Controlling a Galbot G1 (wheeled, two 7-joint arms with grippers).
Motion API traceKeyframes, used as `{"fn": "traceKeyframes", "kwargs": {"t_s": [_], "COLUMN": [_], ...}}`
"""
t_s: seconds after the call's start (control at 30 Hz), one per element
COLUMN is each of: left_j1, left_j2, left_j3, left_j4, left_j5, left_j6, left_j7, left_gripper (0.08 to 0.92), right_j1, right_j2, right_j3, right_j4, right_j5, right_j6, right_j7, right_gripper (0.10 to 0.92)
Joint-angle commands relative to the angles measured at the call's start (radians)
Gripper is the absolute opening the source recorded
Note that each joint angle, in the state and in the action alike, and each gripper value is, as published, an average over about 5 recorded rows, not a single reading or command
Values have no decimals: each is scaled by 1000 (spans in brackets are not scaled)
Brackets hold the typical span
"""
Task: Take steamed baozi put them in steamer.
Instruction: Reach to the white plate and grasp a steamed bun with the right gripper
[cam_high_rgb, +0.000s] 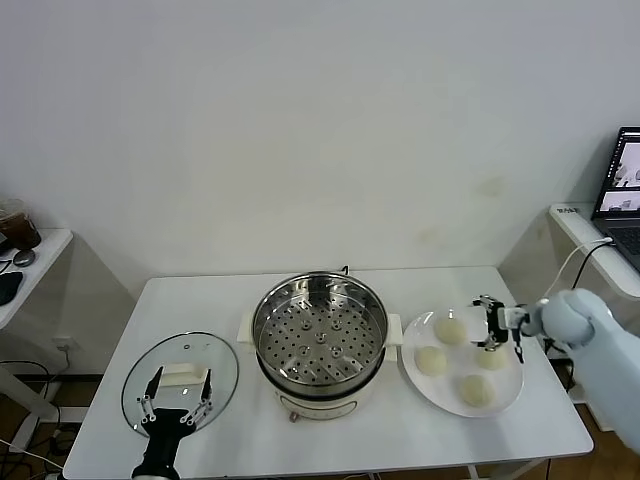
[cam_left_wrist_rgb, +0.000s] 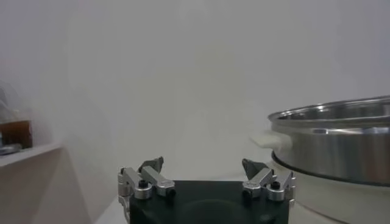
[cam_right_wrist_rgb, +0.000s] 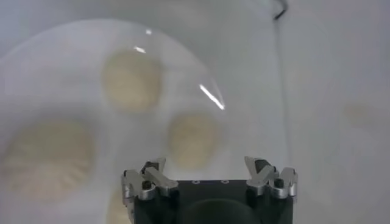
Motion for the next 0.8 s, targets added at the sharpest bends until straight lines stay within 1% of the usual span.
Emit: {"fn": "traceKeyframes", "kwargs": {"t_s": [0.03,0.3,0.53,0.8], "left_j1": [7,11,10,9], "left_j2": [-1,-1,0,1], "left_j3": [-15,-29,-36,-44], "left_j4": [-6,-9,-8,-4], "left_j5": [17,20,19,18], "left_j6": [-23,-41,-49,-57], "left_j7": [5,10,11,11], "left_gripper": [823,823,823,823], "right_j1": [314,354,353,344], "right_j2": [81,160,202,241], "right_j3": [-345,-408,-417,-412], "right_j4": [-234,-318,-359,-399], "right_j5": [-28,-37,-41,-83], "right_j6": [22,29,21,13], "right_j7": [-151,-125,-88,-56], "right_gripper": [823,823,823,823]}}
